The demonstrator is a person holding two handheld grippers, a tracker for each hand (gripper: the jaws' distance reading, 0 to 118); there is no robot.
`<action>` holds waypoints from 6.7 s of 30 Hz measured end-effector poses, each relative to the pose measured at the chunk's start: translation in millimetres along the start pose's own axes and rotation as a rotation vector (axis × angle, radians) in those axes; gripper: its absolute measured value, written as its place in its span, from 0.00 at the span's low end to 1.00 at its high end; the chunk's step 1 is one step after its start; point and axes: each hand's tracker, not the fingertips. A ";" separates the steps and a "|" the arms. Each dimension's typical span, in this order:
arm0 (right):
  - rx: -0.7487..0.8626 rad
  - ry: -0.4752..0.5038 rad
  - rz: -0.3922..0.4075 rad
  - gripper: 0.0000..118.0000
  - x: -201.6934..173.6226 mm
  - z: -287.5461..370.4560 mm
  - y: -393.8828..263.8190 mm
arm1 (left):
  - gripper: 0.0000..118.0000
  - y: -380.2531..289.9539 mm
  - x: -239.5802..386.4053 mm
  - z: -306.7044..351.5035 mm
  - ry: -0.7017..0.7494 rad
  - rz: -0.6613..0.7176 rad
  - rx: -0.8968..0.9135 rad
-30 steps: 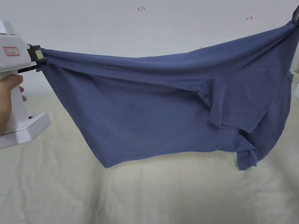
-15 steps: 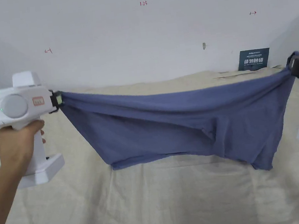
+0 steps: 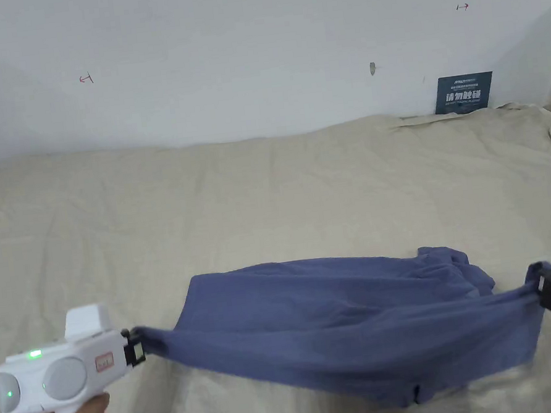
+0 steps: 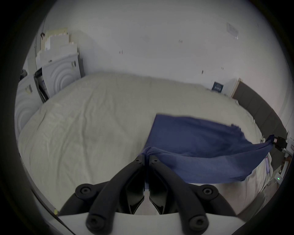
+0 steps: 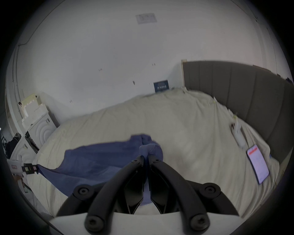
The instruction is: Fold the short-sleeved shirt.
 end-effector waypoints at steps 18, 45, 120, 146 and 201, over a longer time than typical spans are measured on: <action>-0.214 -0.027 -0.017 0.02 29.6 74.9 -114.8 | 0.01 -131.2 -35.2 27.0 0.041 -0.025 -0.212; -0.419 -0.153 -0.008 0.40 25.6 67.6 -147.5 | 0.53 -154.2 -32.2 22.2 0.107 0.033 -0.350; -0.058 -0.081 0.203 0.08 -5.2 -102.7 58.0 | 0.05 113.0 109.2 -194.2 -0.190 -0.226 -0.190; -0.411 -0.152 0.274 0.02 -16.1 -223.9 17.6 | 0.05 112.0 92.4 -146.7 -0.215 -0.180 -0.138; 0.494 -0.001 0.301 0.01 -83.2 -15.8 357.3 | 0.05 356.4 98.6 62.4 -0.002 -0.222 0.449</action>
